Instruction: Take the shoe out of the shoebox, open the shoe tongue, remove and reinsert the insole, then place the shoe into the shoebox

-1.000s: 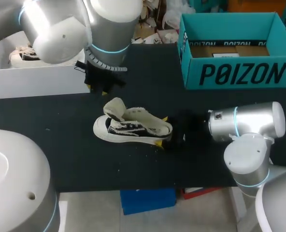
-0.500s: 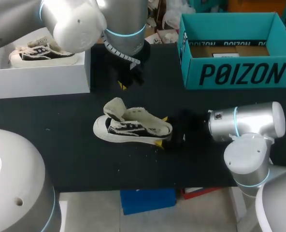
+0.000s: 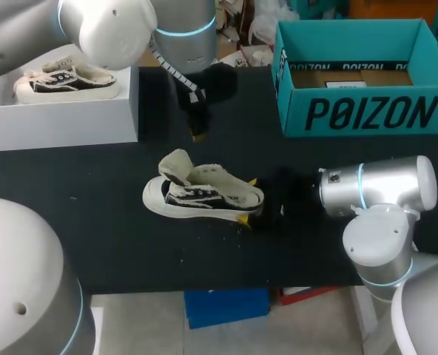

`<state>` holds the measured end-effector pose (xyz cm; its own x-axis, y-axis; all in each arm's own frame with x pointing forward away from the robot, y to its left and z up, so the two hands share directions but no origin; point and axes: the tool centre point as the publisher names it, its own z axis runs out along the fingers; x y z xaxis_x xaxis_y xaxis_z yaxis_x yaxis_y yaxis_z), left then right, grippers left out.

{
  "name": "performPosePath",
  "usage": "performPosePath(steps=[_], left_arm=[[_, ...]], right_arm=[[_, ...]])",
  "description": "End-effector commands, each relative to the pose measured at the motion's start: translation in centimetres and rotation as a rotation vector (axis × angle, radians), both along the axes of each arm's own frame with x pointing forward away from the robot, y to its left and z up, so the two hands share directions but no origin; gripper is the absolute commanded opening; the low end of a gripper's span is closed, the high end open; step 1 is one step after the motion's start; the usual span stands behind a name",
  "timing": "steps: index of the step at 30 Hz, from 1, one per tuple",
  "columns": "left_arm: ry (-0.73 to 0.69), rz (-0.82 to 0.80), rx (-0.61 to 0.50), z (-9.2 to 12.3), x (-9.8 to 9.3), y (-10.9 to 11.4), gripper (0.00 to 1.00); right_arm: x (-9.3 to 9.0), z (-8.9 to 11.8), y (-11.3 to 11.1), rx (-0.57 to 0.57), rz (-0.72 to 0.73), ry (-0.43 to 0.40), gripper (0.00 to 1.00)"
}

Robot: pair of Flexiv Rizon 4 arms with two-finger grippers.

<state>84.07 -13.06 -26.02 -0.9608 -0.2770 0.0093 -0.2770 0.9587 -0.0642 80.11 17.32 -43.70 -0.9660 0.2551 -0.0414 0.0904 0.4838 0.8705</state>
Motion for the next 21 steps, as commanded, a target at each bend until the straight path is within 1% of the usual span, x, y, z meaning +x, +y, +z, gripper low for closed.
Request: performPosePath(steps=[1,4,5,6,7,9,10,16,21], left_arm=[[0.218,-0.692,-0.152,-0.2,0.4,0.7,0.00],[0.218,-0.692,-0.152,-0.2,0.4,0.7,0.00],[0.220,-0.765,-0.162,-0.5,0.3,0.5,0.00],[0.225,-0.841,-0.140,-1.0,0.2,0.2,0.00],[0.241,-0.873,-0.133,-1.3,0.1,0.0,0.00],[0.268,-0.945,-0.160,-1.9,0.0,-0.5,0.00],[0.289,-0.983,-0.196,-2.1,-0.1,-0.6,0.00],[0.331,-1.035,-0.182,-3.1,-0.7,-1.7,0.00],[0.377,-1.019,-0.210,-4.6,-1.3,-1.8,0.00]], right_arm=[[0.0,-0.3,0.0,-0.001,-0.002,0.001,0.00],[0.0,-0.3,0.0,-0.001,-0.002,0.001,0.00],[0.0,-0.3,0.0,-0.001,-0.002,0.001,0.00],[0.0,-0.3,0.0,-0.001,-0.002,0.001,0.00],[0.0,-0.3,0.0,-0.001,-0.002,0.001,0.00],[0.0,-0.3,0.0,-0.001,-0.002,0.001,0.00],[0.0,-0.3,0.0,-0.001,-0.002,0.001,0.00],[0.0,-0.3,0.0,-0.001,-0.002,0.001,0.00],[0.0,-0.3,0.0,-0.001,-0.002,0.001,0.00]])
